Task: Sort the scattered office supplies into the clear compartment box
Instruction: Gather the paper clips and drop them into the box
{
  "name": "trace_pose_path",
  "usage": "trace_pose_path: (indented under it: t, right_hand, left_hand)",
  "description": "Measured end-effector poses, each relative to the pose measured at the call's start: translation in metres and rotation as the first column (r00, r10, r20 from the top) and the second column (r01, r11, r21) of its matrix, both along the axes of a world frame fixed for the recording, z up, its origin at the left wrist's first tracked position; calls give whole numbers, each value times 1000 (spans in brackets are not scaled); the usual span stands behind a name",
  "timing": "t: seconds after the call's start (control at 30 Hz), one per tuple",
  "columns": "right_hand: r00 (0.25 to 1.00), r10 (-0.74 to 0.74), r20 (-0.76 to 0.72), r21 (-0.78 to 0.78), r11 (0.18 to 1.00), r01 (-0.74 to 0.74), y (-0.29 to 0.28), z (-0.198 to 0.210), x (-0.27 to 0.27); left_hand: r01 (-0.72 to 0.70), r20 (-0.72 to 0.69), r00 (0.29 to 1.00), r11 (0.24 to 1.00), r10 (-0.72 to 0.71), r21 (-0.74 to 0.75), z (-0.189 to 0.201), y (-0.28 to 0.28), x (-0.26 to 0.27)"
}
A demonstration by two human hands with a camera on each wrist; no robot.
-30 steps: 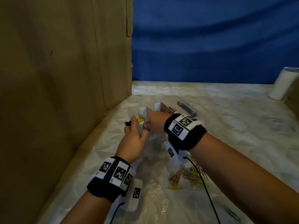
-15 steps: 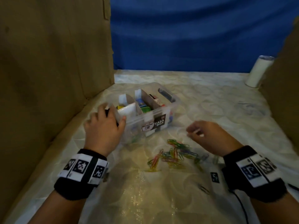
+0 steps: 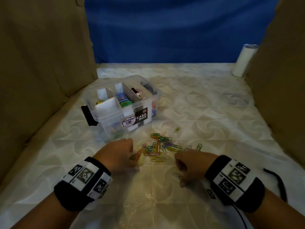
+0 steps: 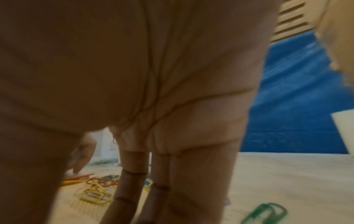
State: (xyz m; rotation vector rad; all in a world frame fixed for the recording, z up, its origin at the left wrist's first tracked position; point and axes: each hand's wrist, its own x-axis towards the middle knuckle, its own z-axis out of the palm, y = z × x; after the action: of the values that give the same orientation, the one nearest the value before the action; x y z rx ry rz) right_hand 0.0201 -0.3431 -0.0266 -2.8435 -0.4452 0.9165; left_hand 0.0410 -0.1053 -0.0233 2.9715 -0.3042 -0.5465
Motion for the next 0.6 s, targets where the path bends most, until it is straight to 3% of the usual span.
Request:
trace_pose_path:
  t: [0.23, 0.33, 0.4, 0.47, 0.6]
  right_hand:
    - [992, 120, 42, 34, 992, -122, 12, 7, 37]
    - [989, -2, 149, 158, 987, -21, 12, 10, 47]
    - [992, -58, 111, 208, 977, 34, 19, 8, 46]
    - [996, -45, 71, 172, 985, 32, 32, 4, 40]
    - [991, 16, 134, 81, 996, -27, 57, -1, 37]
  left_hand:
    - [-108, -169, 983, 973, 74, -203, -7, -4, 24]
    - [-62, -91, 995, 984, 47, -170, -9, -8, 26]
    - [-11, 1, 1000, 994, 11, -108, -10, -11, 21]
    - [21, 23, 1000, 998, -19, -61, -12, -16, 17]
    - [21, 41, 999, 999, -19, -45, -15, -22, 18]
